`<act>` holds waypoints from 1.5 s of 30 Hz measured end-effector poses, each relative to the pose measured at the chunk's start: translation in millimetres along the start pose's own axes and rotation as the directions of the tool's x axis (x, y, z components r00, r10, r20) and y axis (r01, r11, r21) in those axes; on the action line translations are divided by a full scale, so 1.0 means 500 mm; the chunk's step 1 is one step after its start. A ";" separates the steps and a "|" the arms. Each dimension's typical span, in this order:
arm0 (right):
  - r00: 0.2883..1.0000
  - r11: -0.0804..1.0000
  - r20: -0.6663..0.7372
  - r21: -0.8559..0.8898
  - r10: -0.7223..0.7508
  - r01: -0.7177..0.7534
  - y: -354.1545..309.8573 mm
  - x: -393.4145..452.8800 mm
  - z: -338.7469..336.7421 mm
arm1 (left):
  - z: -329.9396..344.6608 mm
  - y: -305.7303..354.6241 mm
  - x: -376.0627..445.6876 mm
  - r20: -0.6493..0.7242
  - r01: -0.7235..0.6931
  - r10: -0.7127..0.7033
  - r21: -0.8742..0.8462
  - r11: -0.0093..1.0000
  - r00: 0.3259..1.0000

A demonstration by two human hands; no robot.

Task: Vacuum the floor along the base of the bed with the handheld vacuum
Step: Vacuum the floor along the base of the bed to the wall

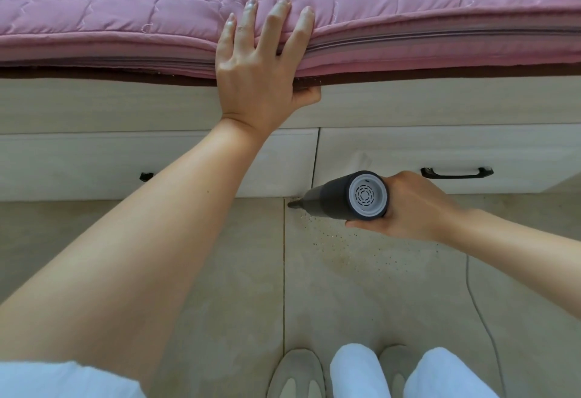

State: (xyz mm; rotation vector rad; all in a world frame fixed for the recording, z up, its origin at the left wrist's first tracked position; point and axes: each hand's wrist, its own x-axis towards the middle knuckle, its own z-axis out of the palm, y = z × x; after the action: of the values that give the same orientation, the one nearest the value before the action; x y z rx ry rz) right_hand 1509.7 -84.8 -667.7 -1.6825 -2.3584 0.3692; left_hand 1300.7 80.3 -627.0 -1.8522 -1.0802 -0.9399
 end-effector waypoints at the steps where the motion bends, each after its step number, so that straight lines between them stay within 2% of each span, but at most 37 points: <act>1: 1.000 1.000 -0.002 -0.002 0.006 -0.006 -0.001 0.002 0.001 | 0.000 0.000 0.000 -0.003 0.002 -0.002 -0.001 1.000 1.000; 15: 1.000 0.999 -0.001 -0.013 -0.031 0.031 -0.001 0.017 0.029 | 0.003 0.002 -0.004 -0.020 0.015 -0.015 -0.021 1.000 1.000; 26: 1.000 0.998 0.000 -0.067 0.002 -0.002 0.024 -0.007 -0.008 | 0.003 0.001 -0.004 -0.020 0.021 -0.021 -0.001 1.000 1.000; 37: 0.990 0.993 0.103 0.063 0.095 -0.102 0.043 -0.023 -0.028 | 0.003 0.001 -0.005 -0.032 0.016 -0.016 0.002 1.000 0.999; 45: 0.990 0.988 0.136 0.141 0.043 -0.063 0.043 -0.037 -0.052 | 0.006 0.001 -0.006 -0.050 0.014 -0.014 0.010 1.000 0.999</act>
State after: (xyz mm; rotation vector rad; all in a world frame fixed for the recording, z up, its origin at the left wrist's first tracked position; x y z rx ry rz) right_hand 1543.0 -93.5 -650.9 -1.7041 -2.3176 0.6649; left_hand 1300.7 81.7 -630.8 -1.8052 -1.0670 -0.9819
